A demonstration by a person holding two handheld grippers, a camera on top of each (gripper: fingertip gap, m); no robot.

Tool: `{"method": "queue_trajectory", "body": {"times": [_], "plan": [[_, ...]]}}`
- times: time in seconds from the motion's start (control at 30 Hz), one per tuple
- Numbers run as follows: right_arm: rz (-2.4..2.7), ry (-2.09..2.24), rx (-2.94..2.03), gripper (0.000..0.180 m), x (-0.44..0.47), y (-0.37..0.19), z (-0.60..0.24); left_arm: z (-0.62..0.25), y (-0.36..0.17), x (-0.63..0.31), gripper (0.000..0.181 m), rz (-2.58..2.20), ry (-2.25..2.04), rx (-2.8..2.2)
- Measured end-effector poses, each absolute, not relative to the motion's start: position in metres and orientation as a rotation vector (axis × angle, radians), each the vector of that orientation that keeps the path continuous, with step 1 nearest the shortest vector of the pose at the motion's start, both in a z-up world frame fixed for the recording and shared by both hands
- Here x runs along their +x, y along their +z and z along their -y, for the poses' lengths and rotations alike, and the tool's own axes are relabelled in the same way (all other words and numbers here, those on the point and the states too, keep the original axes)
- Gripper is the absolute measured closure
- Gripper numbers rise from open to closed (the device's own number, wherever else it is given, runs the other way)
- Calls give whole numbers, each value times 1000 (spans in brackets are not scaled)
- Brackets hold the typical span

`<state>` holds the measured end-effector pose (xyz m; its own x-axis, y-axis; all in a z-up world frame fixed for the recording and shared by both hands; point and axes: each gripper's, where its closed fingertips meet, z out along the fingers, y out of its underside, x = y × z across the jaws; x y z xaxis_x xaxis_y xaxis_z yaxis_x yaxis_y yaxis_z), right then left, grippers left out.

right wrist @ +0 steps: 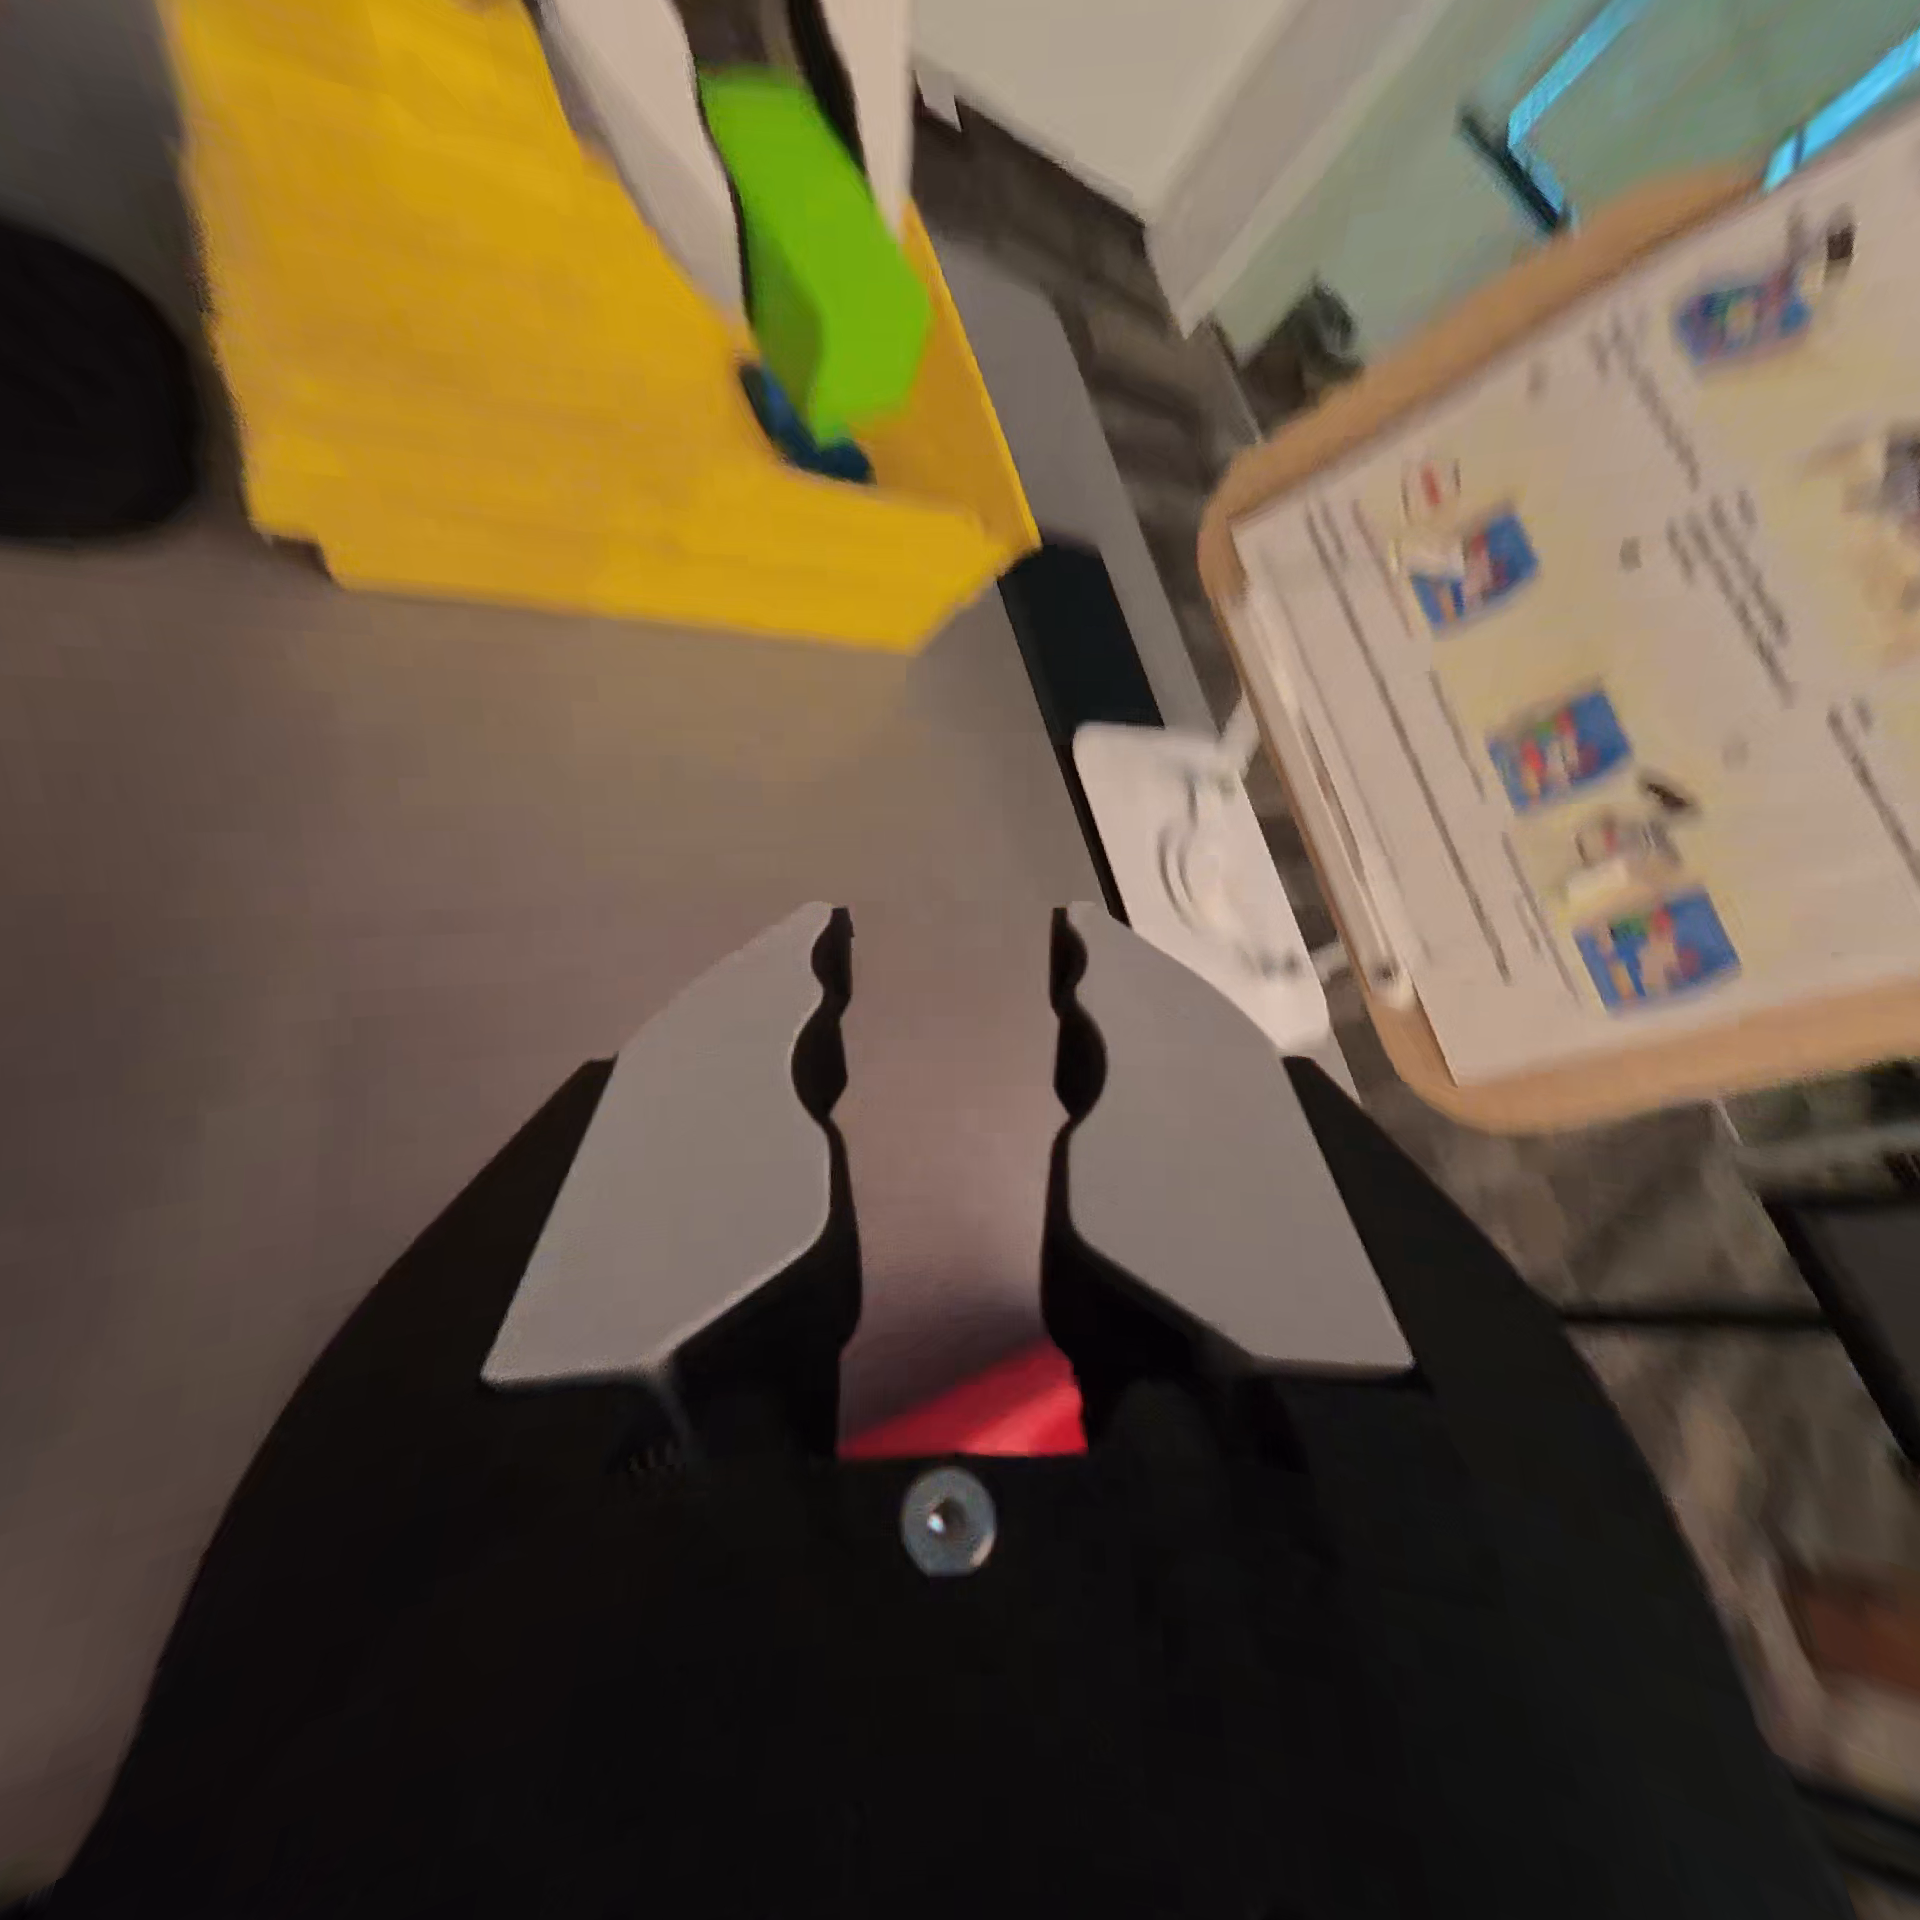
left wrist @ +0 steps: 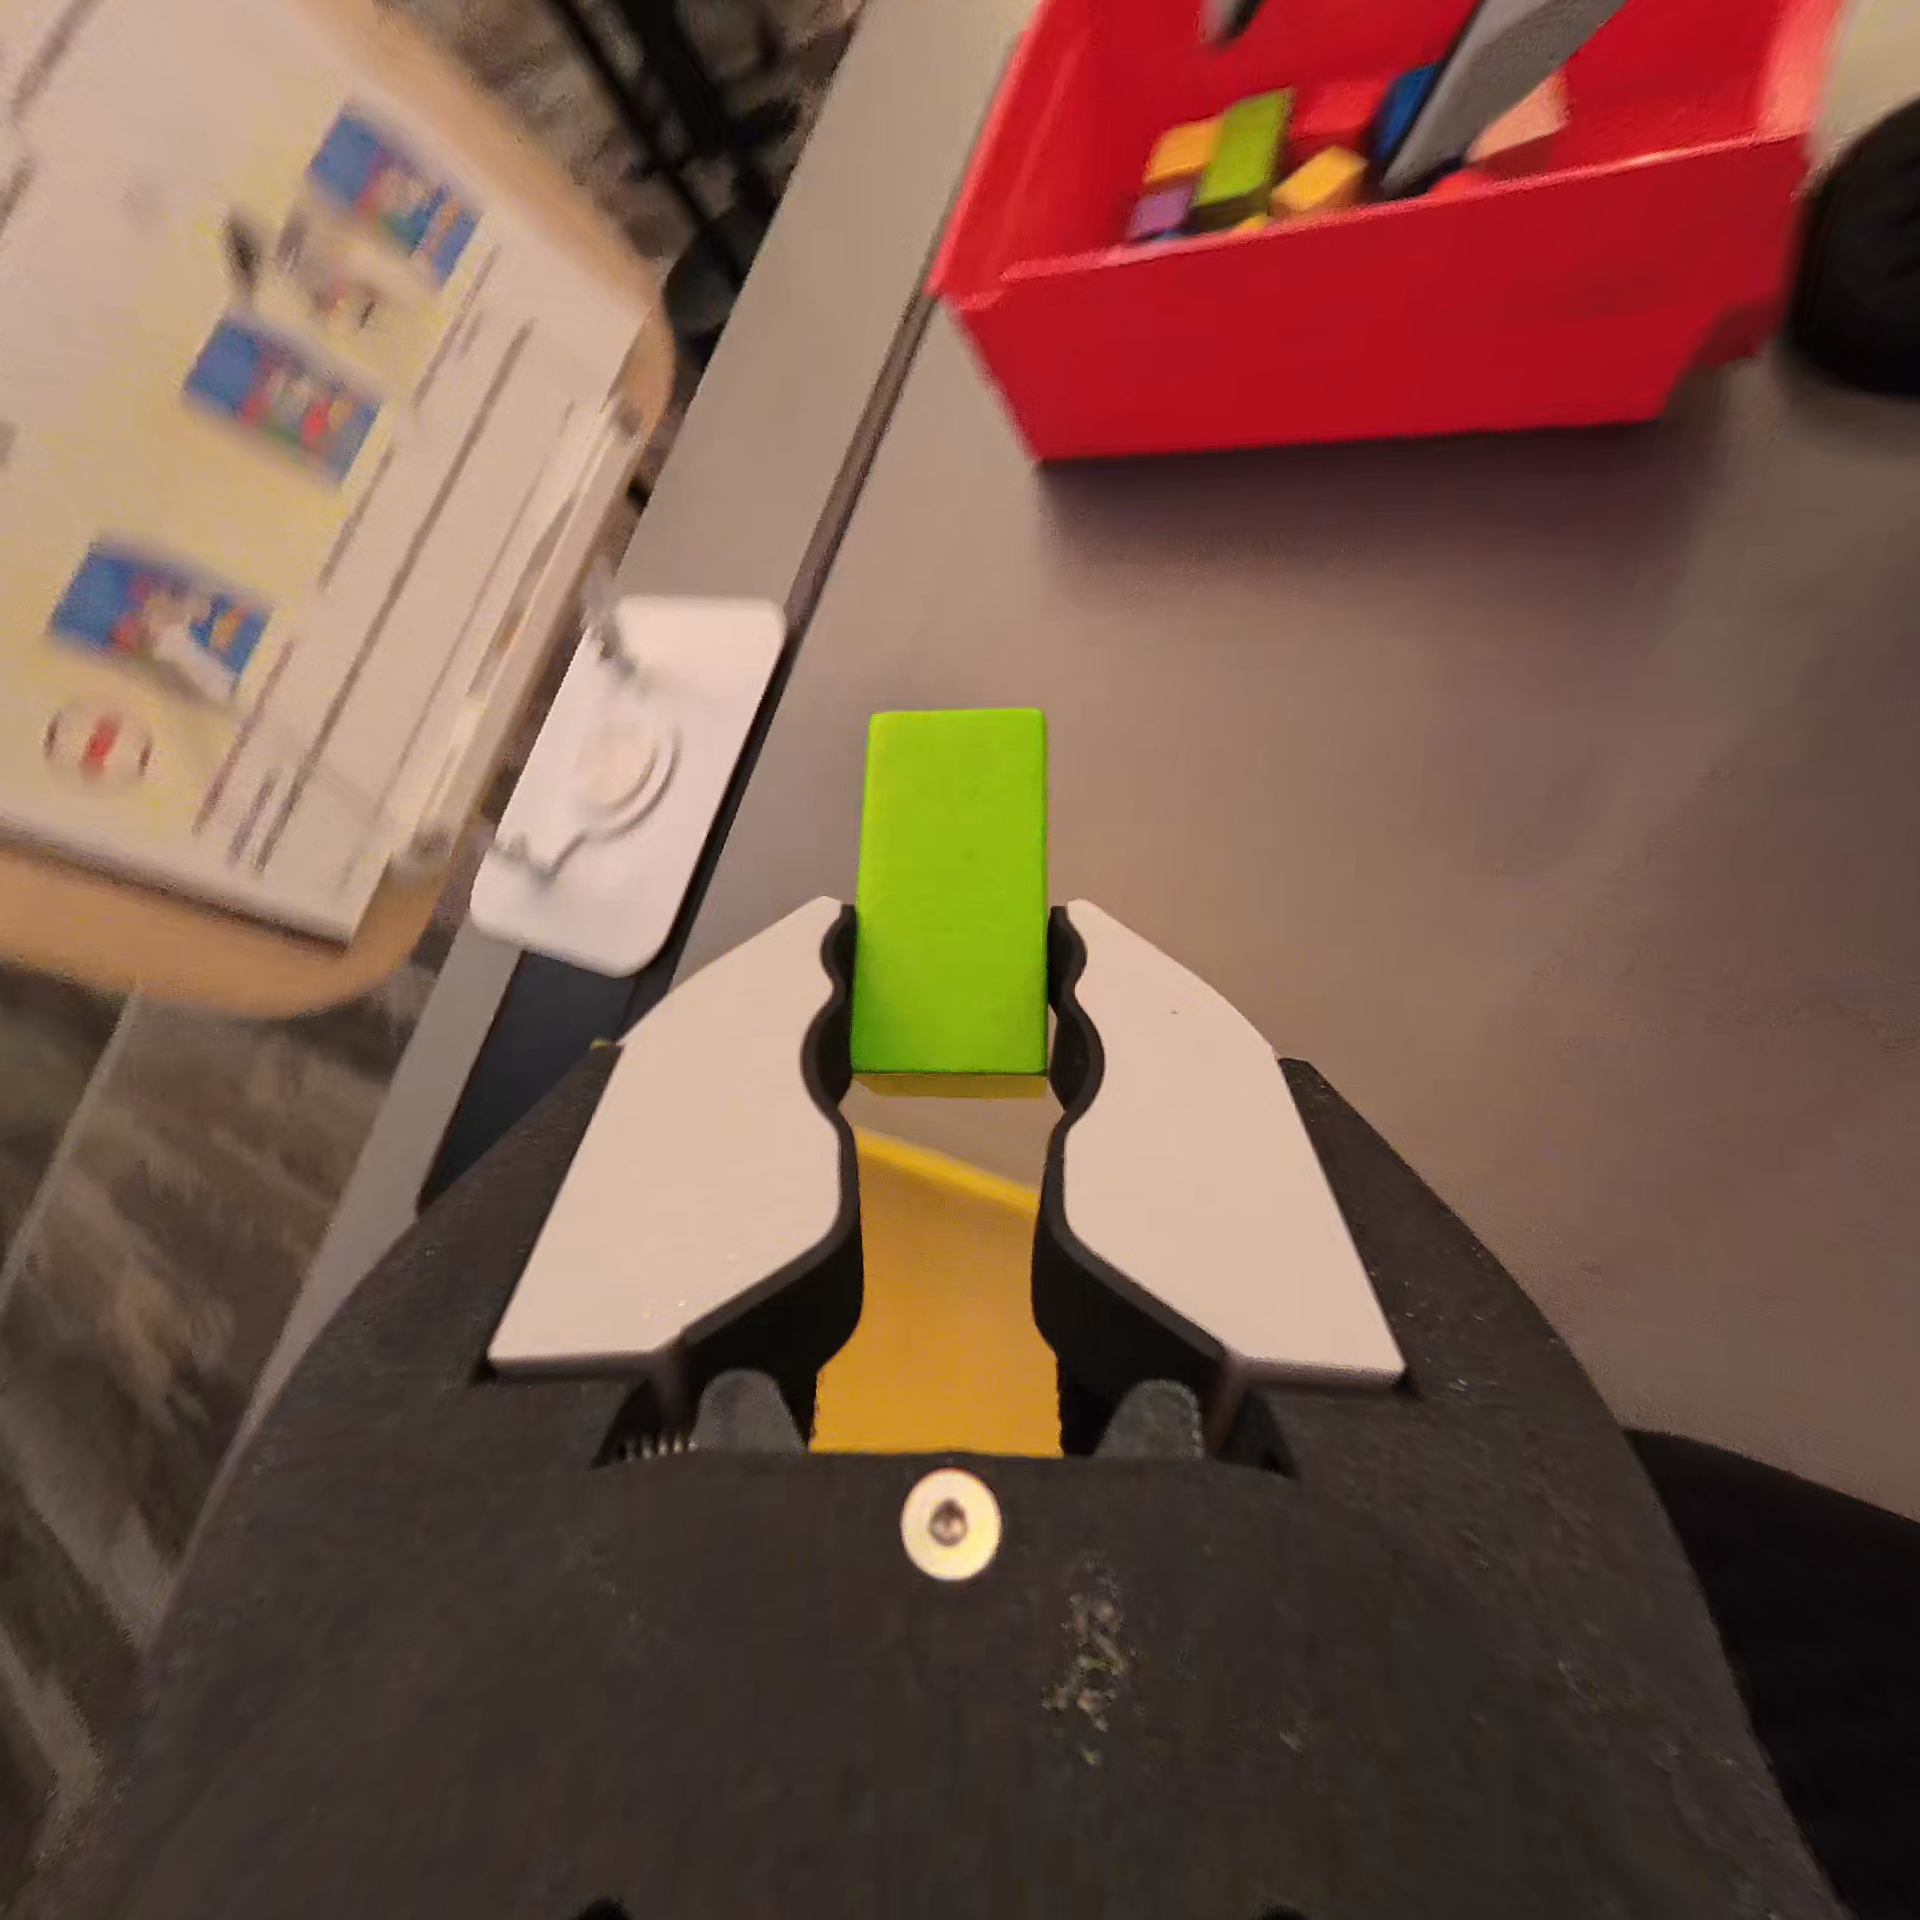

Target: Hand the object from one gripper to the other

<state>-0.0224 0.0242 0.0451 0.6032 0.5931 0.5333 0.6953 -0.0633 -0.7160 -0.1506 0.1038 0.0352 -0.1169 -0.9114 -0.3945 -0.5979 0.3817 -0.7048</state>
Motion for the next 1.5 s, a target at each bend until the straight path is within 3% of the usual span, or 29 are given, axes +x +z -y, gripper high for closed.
{"method": "queue_trajectory", "body": {"times": [0.27,0.43,0.53,1.1,1.3,1.5], "plan": [[1126,137,-1608,125,-86,51,-15,-23,32,-107,146,-2010,-542,-1096],[1214,83,-1671,130,-95,30,-16,-12,23,-100,146,-2058,-515,-1075],[1261,38,-1703,143,-97,22,-14,-10,17,-98,146,-2084,-495,-1071],[1313,-68,-1830,144,-92,-1,-17,-9,0,-92,146,-2123,-459,-1068],[1311,-113,-1860,144,-85,-5,-20,-18,-3,-91,116,-2101,-441,-1131],[1284,-168,-1890,144,-68,-4,-23,-30,6,-97,107,-2048,-439,-1165]]}}
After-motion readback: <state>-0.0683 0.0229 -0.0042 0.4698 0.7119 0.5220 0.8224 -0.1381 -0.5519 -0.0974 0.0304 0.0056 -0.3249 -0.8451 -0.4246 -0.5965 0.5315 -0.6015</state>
